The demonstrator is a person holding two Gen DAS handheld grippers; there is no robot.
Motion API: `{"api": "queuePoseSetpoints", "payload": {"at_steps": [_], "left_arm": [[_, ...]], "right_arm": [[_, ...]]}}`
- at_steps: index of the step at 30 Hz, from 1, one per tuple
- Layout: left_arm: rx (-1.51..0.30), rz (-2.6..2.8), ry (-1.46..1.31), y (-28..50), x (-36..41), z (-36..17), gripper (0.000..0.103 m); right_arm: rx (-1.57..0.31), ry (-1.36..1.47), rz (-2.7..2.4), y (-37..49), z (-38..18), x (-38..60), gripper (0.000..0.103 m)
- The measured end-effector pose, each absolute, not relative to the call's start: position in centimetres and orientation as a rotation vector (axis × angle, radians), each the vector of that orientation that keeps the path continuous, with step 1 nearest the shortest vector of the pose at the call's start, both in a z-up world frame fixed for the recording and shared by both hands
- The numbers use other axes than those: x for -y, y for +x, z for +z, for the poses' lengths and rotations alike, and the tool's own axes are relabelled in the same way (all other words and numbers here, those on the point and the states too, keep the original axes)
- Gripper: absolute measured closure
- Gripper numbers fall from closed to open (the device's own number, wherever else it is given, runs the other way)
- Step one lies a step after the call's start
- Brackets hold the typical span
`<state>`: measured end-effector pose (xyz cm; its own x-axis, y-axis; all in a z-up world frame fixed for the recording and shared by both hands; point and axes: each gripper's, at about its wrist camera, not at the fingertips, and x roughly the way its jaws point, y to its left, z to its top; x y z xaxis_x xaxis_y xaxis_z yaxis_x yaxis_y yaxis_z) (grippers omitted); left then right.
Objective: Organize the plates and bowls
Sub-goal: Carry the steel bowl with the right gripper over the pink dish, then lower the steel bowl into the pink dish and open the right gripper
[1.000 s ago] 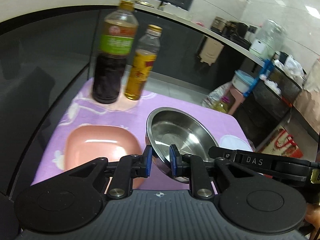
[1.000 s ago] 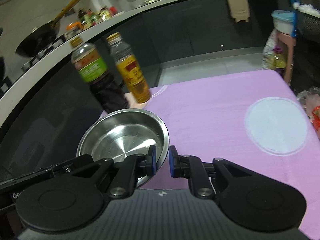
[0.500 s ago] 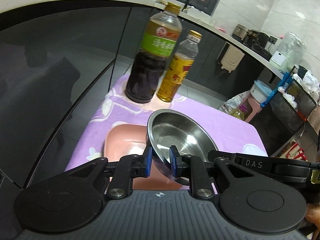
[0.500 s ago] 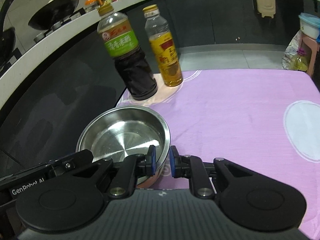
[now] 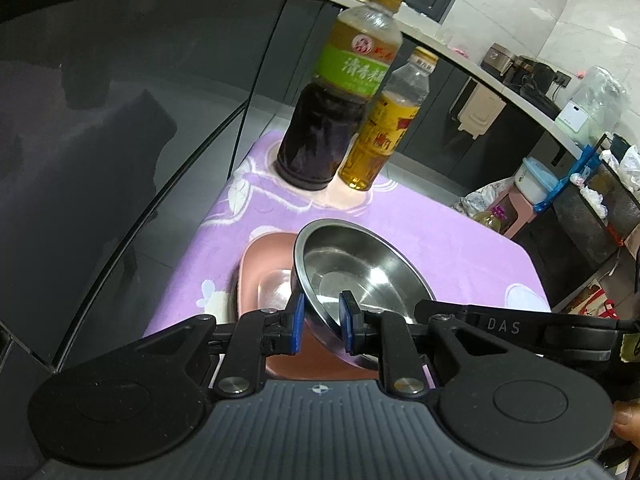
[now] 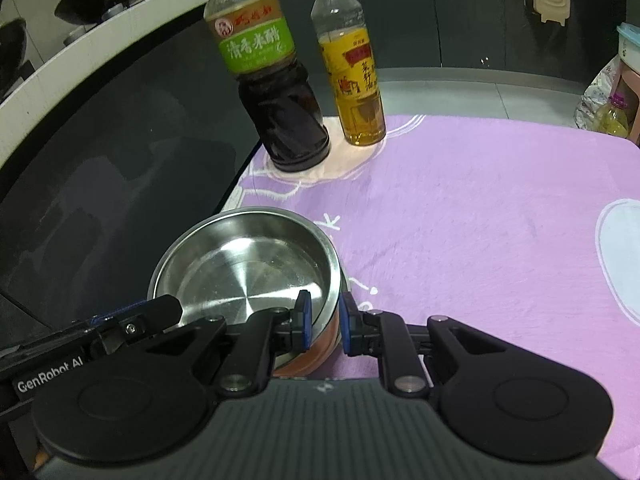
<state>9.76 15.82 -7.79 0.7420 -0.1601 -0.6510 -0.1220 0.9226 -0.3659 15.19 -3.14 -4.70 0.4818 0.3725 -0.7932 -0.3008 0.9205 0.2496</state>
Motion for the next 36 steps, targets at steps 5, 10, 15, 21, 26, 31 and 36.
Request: {"api": "queuePoseSetpoints", "payload": {"at_steps": [5, 10, 15, 21, 26, 31, 36], "left_arm": [[-0.770, -0.016, -0.415, 10.1, -16.4, -8.8, 0.087], [-0.795, -0.014, -0.416, 10.6, -16.7, -9.3, 0.086], [-0.820, -0.018, -0.437, 11.0, -17.2, -9.7, 0.085], [-0.840, -0.002, -0.434, 11.1, -17.4, -9.8, 0.085], [-0.822, -0.024, -0.445, 10.7, -17.5, -9.3, 0.085], [-0.793, -0.019, -0.432, 10.2, -17.4, -8.7, 0.081], [-0.771, 0.045, -0.448, 10.0, -18.3, -9.0, 0.072]], "right_arm": [[-1.002, 0.057, 0.409, 15.5, -5.2, 2.5, 0.088], [-1.011, 0.041, 0.407, 15.9, -5.6, 2.0, 0.087], [-1.018, 0.034, 0.405, 16.1, -5.9, 1.8, 0.088], [-1.006, 0.023, 0.406, 16.1, -5.8, 1.6, 0.088], [-1.008, 0.030, 0.398, 16.1, -5.9, 1.8, 0.088], [-1.050, 0.044, 0.397, 16.4, -6.1, 2.1, 0.082], [-1.074, 0.081, 0.379, 16.8, -6.4, 2.8, 0.068]]}}
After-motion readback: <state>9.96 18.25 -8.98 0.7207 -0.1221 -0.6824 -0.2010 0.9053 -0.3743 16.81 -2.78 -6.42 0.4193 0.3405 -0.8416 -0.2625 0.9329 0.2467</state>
